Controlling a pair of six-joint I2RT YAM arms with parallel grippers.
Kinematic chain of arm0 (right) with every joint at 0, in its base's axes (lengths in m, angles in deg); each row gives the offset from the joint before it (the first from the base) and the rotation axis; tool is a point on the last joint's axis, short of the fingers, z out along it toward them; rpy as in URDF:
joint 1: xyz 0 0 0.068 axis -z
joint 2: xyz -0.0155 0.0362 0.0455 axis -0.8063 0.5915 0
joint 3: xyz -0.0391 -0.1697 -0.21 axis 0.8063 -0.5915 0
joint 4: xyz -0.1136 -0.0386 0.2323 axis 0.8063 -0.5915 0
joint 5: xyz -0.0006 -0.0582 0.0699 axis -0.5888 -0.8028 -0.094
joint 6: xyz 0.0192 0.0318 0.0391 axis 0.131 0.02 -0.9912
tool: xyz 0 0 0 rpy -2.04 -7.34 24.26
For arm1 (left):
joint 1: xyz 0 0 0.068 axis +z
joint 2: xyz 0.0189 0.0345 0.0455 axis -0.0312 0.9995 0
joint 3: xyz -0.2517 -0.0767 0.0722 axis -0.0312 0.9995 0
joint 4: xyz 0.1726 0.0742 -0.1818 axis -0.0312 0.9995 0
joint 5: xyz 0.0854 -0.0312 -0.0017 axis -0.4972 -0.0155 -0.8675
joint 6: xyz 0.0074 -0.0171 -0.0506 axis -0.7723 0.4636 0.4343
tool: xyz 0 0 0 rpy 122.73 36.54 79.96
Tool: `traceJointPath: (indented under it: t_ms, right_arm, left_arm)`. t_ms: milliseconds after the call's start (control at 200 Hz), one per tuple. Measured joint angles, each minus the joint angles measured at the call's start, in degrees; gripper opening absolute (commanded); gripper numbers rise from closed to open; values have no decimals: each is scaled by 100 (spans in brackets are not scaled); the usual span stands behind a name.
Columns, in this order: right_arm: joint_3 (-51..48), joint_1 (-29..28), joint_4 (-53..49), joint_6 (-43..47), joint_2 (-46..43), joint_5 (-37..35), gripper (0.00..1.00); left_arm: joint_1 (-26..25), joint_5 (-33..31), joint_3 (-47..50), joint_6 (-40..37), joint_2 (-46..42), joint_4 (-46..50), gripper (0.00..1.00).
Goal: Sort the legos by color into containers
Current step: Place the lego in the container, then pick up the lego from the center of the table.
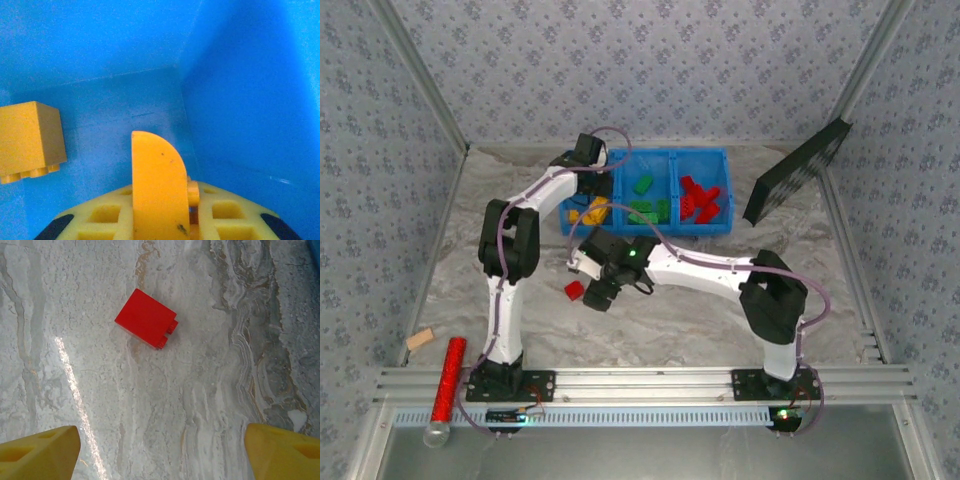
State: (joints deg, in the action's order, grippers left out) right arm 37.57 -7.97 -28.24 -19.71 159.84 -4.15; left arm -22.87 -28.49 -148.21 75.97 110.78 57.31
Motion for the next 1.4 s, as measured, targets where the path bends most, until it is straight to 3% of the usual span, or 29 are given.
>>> traceJointPath:
  t_ms: [195, 410, 705, 1064, 1399]
  right_arm:
    - [101, -92, 55, 129, 192, 240, 87]
    - [81, -219, 330, 511, 269, 505, 87]
    - [-339, -286, 938, 1888, 330, 1073, 88]
    - [-323, -170, 1386, 3060, 656, 1220, 89]
    - [328, 72, 1209, 3515, 1307, 1338, 89]
  left_arm:
    - [26, 31, 2, 55, 2, -2, 47]
    - [63, 103, 116, 59, 0, -26, 51]
    - [90, 236, 431, -2, -350, 24, 57]
    - [111, 402, 1047, -70, -2122, -52, 65]
    - [385, 431, 2369, 37, -4092, -87, 71]
